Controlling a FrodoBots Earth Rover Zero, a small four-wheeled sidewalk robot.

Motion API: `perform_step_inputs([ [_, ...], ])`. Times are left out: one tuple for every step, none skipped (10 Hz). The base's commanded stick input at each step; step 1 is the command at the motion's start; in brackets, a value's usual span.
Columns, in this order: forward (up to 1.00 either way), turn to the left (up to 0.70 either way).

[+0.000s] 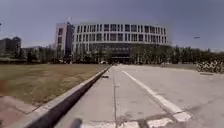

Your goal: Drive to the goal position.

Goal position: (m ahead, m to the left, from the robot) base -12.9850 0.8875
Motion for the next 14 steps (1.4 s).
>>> perform_step_inputs([
  [1.00, -0.40],
  [1.00, -0.40],
  [1.00, -0.40],
  [1.00, -0.40],
  [1.00, -0.40],
  [1.00, -0.40],
  [1.00, -0.30],
  [1.00, -0.16],
  [1.00, -0.01],
  [1.00, 0.00],
  [1.00, 0.00],
  [1.00, 0.00],
  [1.00, 0.00],
  [1.00, 0.00],
])
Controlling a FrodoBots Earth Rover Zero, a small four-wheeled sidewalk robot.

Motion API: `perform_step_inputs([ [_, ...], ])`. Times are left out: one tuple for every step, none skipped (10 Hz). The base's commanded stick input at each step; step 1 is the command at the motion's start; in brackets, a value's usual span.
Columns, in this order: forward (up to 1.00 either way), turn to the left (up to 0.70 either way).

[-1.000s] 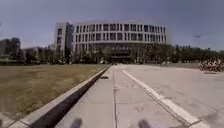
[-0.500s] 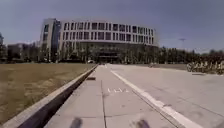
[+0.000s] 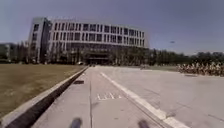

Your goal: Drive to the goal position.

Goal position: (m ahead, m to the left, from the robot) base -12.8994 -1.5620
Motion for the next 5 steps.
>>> perform_step_inputs([
  [1.00, 0.00],
  [1.00, 0.00],
  [1.00, 0.00],
  [1.00, 0.00],
  [1.00, 0.00],
])
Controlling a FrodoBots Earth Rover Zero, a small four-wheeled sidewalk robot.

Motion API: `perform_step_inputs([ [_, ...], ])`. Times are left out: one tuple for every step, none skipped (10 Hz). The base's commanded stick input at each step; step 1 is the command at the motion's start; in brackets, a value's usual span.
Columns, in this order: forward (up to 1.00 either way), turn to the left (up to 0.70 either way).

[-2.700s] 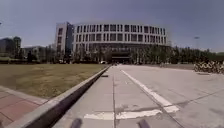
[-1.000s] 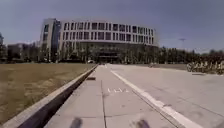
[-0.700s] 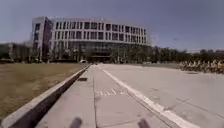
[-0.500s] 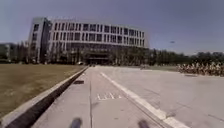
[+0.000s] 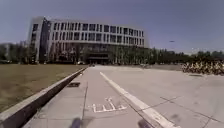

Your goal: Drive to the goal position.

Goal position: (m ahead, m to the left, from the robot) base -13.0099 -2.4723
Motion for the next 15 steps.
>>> perform_step_inputs([
  [1.00, 0.00],
  [1.00, 0.00],
  [1.00, 0.00],
  [1.00, 0.00],
  [1.00, 0.00],
  [1.00, 0.00],
  [1.00, 0.00],
  [1.00, 0.00],
  [1.00, 0.00],
  [1.00, 0.00],
  [1.00, 0.00],
  [1.00, 0.00],
  [1.00, 0.00],
  [1.00, 0.00],
  [1.00, 0.00],
])
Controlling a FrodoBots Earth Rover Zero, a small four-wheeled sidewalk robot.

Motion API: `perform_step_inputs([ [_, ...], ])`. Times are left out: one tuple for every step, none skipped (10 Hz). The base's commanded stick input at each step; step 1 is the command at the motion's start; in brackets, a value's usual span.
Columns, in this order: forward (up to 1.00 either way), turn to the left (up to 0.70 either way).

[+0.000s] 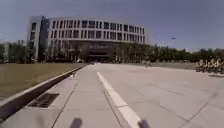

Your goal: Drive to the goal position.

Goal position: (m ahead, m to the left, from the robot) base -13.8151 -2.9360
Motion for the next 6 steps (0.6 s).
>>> perform_step_inputs([
  [1.00, 0.00],
  [1.00, 0.00],
  [1.00, 0.30],
  [1.00, 0.40],
  [1.00, 0.40],
  [1.00, 0.40],
])
